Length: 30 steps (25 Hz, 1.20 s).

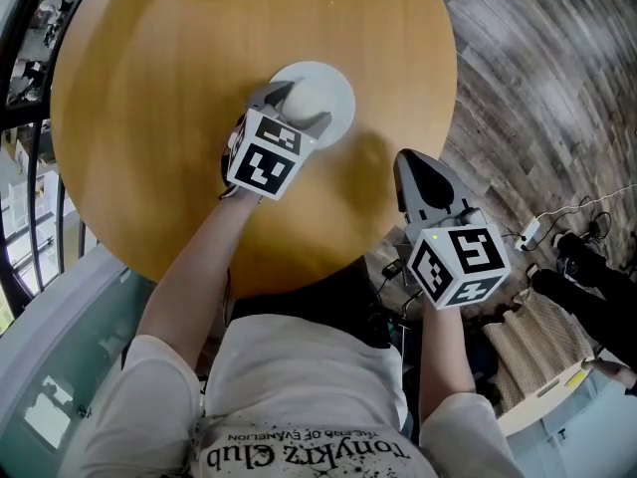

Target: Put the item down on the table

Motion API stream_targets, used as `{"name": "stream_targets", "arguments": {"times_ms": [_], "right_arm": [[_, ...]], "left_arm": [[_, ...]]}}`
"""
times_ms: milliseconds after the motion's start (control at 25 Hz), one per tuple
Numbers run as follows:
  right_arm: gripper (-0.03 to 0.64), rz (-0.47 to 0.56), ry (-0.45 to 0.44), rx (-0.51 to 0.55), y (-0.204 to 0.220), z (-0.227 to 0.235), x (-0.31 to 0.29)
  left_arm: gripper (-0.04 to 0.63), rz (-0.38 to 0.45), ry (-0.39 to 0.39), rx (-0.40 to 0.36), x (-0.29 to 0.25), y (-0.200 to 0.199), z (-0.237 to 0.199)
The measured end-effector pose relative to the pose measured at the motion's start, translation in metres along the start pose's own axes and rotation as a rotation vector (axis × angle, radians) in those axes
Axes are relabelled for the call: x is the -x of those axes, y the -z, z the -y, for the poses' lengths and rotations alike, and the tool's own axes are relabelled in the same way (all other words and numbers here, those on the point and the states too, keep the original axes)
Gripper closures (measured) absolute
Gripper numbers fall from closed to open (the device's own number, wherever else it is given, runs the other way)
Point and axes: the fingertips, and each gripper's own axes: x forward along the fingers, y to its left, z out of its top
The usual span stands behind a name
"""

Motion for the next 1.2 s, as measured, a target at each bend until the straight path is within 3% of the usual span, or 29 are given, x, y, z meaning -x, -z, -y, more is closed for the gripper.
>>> {"name": "stream_targets", "arguments": {"times_ms": [800,1200], "right_arm": [[0.592,0.008,0.005,-0.012,0.002,0.002,0.002],[0.592,0.010,0.001,-0.003,0.000,0.001,0.006]], "left_arm": [[0.273,-0.074,-0.006,-0.063,-0.012,0.004,0.003],[0.265,-0.048,-0.011,-0.066,-0.007,0.002,0.004]]}}
